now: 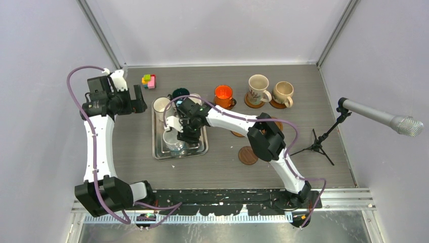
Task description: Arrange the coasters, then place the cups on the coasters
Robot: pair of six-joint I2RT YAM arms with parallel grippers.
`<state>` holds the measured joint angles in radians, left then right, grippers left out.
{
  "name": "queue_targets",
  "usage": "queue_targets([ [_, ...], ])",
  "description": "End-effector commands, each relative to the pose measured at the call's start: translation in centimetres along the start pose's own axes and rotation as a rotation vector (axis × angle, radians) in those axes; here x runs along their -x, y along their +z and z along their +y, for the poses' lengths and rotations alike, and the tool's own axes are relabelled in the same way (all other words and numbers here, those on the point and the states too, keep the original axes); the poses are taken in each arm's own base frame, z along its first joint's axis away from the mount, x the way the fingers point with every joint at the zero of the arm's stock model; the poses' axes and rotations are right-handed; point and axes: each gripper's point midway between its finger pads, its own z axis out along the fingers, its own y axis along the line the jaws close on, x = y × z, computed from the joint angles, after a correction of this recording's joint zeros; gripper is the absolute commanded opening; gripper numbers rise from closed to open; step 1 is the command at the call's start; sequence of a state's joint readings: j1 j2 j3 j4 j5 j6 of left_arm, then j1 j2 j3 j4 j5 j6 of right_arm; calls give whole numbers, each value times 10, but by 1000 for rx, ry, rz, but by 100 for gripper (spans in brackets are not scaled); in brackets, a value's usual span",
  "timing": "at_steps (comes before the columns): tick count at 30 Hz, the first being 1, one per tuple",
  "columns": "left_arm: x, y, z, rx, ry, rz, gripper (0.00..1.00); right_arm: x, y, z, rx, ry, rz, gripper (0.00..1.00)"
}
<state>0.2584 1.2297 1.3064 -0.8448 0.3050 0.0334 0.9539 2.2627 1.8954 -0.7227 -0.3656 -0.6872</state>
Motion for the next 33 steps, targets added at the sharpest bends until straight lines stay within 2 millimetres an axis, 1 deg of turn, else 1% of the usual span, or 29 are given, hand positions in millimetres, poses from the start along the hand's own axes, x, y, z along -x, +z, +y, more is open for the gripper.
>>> queue_targets([
  [1,3,-12,3,26,3,-32,100,28,-9,-9,-28,-39,-73,49],
  [4,2,-10,3,26,2,-27,100,30,-11,-11,-44,-17,-84,41],
  [6,1,-8,3,23,0,-26,100,32,-15,-11,-58,4,-93,33],
  [8,1,-7,3,19,-1,-24,100,36,-22,-11,-79,19,-112,26],
  [10,2,-5,3,14,-2,-24,100,36,-26,-10,-92,25,-127,17],
  [13,2,-2,2,6,-5,-23,100,43,-37,-11,-121,36,-161,2],
  [14,3,-1,2,3,-7,-22,100,45,-40,-11,-130,45,-171,1],
  [17,4,2,1,-7,-13,-21,100,48,-52,-14,-166,72,-194,0],
  [19,5,3,1,-13,-16,-21,100,51,-64,-16,-194,89,-218,0],
  [22,8,5,-1,-26,-13,-28,100,53,-90,-20,-244,125,-263,0],
  [24,10,6,-1,-31,-12,-31,100,49,-108,-21,-272,166,-283,0],
  [27,14,7,-1,-33,-6,-32,100,32,-135,-23,-313,231,-311,0],
  [28,16,7,-1,-34,-3,-35,100,27,-149,-22,-333,241,-333,0],
  [29,18,7,-1,-34,-2,-37,100,20,-158,-22,-354,253,-344,0],
  [33,21,9,-2,-48,-6,-39,100,-23,-188,-24,-440,317,-339,0],
])
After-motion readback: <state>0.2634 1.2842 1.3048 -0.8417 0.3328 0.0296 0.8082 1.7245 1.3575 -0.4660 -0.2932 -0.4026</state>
